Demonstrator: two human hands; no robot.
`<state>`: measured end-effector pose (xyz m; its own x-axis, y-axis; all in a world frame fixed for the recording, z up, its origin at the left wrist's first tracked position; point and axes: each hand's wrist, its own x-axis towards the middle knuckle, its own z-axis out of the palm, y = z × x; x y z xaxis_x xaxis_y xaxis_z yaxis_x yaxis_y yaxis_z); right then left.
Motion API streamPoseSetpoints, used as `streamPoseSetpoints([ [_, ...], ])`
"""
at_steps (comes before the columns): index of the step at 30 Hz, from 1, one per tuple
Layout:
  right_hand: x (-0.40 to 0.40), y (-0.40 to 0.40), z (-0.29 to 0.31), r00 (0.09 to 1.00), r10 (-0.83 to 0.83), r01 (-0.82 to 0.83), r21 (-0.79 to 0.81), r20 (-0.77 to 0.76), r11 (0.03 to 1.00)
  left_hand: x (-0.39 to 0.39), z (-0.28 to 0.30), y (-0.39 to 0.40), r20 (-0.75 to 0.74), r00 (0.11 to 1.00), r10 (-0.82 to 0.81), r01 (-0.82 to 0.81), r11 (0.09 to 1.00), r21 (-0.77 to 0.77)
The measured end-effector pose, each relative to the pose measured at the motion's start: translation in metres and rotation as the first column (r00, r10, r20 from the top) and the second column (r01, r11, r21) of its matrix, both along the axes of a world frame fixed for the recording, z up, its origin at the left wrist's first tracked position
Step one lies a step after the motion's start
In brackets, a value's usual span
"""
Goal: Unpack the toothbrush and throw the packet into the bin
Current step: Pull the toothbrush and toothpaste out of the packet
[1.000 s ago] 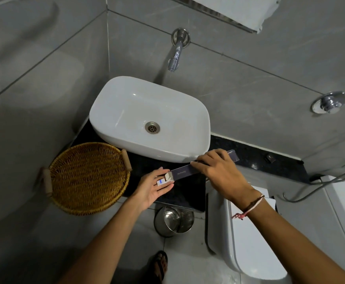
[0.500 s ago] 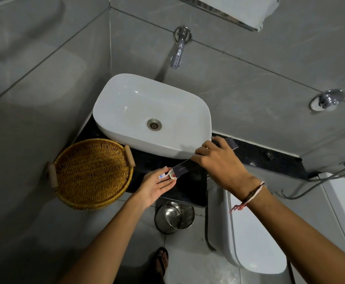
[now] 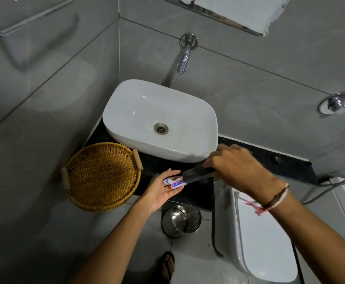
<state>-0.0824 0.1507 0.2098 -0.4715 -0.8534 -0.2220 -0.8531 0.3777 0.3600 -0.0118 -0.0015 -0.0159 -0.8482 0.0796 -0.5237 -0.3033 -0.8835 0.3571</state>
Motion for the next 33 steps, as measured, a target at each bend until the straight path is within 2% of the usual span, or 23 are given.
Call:
streamPoseSetpoints([
  [2, -0.004, -0.002, 0.009, 0.999, -0.026, 0.026, 0.008, -0.026, 1.000, 0.002, 0.004, -0.002, 0.002, 1.000, 0.013, -0.013, 1.000, 0.020],
  [8, -0.003, 0.001, 0.017, 0.992, -0.112, 0.111, 0.027, 0.052, 0.993, 0.011, 0.001, -0.007, -0.017, 1.000, 0.024, -0.025, 0.998, -0.063],
  [14, -0.006, 0.050, -0.005, 0.917, -0.358, 0.369, -0.035, 0.174, 0.929, 0.013, 0.000, -0.008, -0.013, 0.997, 0.080, -0.080, 0.952, -0.295],
  [19, 0.001, 0.129, -0.064, 0.737, -0.590, 0.660, -0.162, 0.329, 0.734, 0.005, 0.008, -0.003, 0.005, 0.994, 0.107, -0.089, 0.851, -0.517],
  [23, 0.020, 0.200, -0.133, 0.485, -0.711, 0.874, -0.295, 0.509, 0.385, -0.010, 0.011, 0.012, 0.066, 0.989, 0.135, -0.072, 0.814, -0.576],
  [26, 0.038, 0.230, -0.190, 0.300, -0.705, 0.953, -0.228, 0.643, 0.198, -0.024, 0.013, 0.027, 0.059, 0.991, 0.117, -0.061, 0.812, -0.581],
  [28, 0.048, 0.240, -0.228, 0.207, -0.684, 0.978, -0.157, 0.699, 0.135, -0.036, 0.011, 0.040, 0.059, 0.993, 0.102, -0.047, 0.805, -0.592],
  [31, 0.053, 0.239, -0.287, 0.089, -0.654, 0.995, -0.039, 0.751, 0.090, -0.056, 0.004, 0.057, 0.028, 0.997, 0.072, -0.039, 0.779, -0.626],
  [33, 0.049, 0.233, -0.329, 0.052, -0.638, 0.996, 0.011, 0.769, 0.094, -0.070, -0.003, 0.069, 0.006, 0.998, 0.067, -0.045, 0.738, -0.673],
])
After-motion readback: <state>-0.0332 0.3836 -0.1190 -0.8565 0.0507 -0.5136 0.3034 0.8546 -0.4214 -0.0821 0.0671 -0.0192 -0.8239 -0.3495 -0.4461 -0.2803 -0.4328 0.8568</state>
